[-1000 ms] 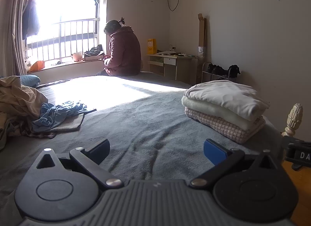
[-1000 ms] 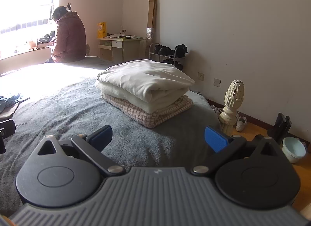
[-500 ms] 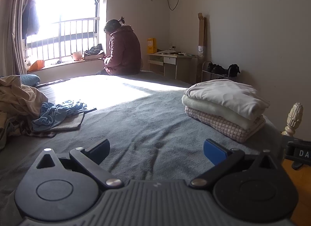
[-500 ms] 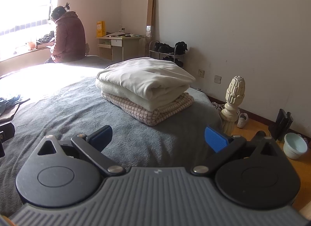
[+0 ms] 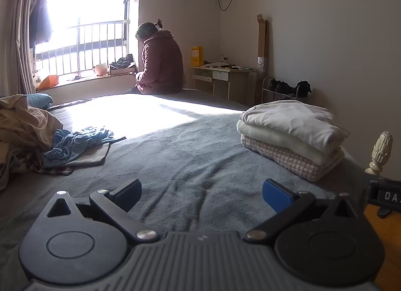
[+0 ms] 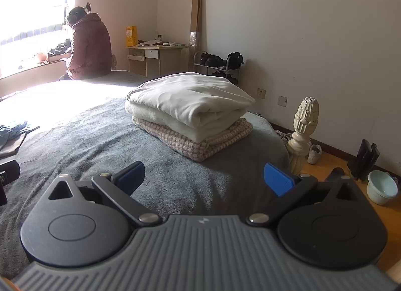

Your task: Fold clothes

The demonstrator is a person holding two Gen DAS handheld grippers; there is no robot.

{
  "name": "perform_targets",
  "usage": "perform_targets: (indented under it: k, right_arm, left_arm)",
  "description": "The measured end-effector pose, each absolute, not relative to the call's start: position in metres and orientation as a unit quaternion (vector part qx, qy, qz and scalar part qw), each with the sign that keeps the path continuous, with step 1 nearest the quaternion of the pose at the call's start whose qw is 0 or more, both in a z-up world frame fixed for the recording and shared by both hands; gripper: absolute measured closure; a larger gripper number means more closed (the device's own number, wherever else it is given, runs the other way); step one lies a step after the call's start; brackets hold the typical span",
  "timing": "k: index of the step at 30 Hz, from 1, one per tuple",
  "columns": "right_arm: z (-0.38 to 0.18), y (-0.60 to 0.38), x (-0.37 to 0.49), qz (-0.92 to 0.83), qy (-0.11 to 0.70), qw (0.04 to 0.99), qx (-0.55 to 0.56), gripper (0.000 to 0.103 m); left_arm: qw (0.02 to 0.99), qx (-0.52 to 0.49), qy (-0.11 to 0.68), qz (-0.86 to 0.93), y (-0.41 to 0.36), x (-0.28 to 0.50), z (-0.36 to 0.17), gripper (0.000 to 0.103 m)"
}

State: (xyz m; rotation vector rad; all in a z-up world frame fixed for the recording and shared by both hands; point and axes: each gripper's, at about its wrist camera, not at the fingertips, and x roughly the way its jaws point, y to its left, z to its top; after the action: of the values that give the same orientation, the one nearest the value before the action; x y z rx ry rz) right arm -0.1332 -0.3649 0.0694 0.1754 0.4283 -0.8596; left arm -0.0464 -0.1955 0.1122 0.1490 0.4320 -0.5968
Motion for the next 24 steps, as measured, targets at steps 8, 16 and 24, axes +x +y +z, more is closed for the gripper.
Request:
perform_targets:
  k: [8,16,24]
  right_arm:
    - [0.0701,-0.3624,-0.1304,-0.410,0.206,0.885,0.082,0.001]
    - [0.0704,-0.3613,-0.1277,-0.406,0.208,0.886,0.083,0.001]
    - [0.0715,-0.3601,-0.1255,-0.403,0.208,0.887,0.086,0.001]
  left_arm:
    - [0.931,0.068,0.216,-0.287,-0.1942,-0.0435,0.1124,0.000]
    - [0.931,0.066,0.219,-0.283,-0.1921,-0.0411,0.1118,0.000]
    - [0.931,0.067,0.221,-0.281,-0.1916,-0.0406,0.1115,0.000]
